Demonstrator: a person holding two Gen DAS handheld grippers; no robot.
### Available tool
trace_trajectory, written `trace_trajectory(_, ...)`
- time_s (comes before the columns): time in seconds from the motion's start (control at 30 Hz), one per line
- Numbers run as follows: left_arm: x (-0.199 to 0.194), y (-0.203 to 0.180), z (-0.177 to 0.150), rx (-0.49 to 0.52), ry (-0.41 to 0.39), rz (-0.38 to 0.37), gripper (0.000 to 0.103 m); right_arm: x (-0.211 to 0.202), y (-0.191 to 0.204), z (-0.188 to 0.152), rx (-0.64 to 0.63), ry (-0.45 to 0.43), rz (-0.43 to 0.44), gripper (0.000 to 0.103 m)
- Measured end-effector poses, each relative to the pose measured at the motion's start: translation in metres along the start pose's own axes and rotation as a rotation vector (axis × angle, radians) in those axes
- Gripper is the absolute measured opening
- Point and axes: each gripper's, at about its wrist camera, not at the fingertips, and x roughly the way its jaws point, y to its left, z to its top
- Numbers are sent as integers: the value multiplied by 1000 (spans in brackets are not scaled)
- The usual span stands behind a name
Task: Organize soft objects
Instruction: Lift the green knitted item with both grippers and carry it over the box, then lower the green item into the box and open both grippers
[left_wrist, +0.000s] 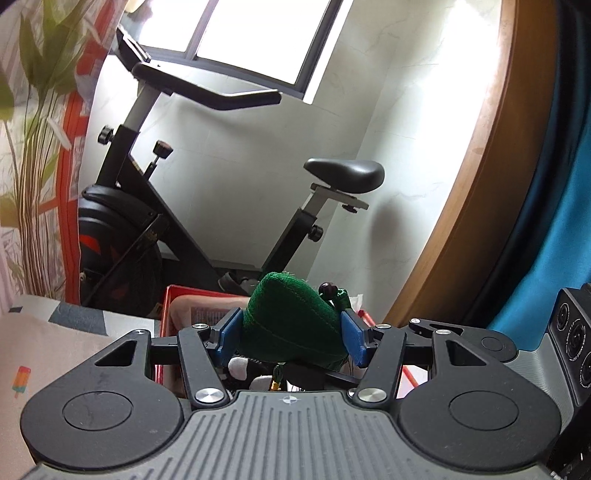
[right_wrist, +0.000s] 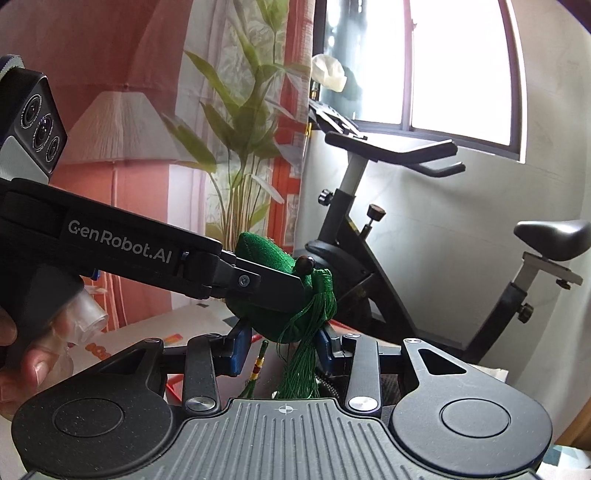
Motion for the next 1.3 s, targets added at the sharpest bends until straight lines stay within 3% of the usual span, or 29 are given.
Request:
trace_trajectory(0.27, 29, 29, -18, -37, 86, 49, 61, 46, -3, -28, 34, 101, 27, 35)
trace_trajectory(0.37, 35, 36, -19, -22, 101, 111, 62, 57, -1, -32, 16, 122, 21, 38)
trace_trajectory(0.6, 29, 45, -14, -12, 85, 179, 62, 67, -15, -33, 49, 164, -66, 43)
trace_trajectory(0.97, -2, 29, -16, 36, 59, 212, 62, 12, -43, -41, 126, 138, -145, 44)
trace_trajectory(1.3, -45, 13, -47, 36, 58, 240, 64, -54, -55, -59, 216, 79, -187, 44)
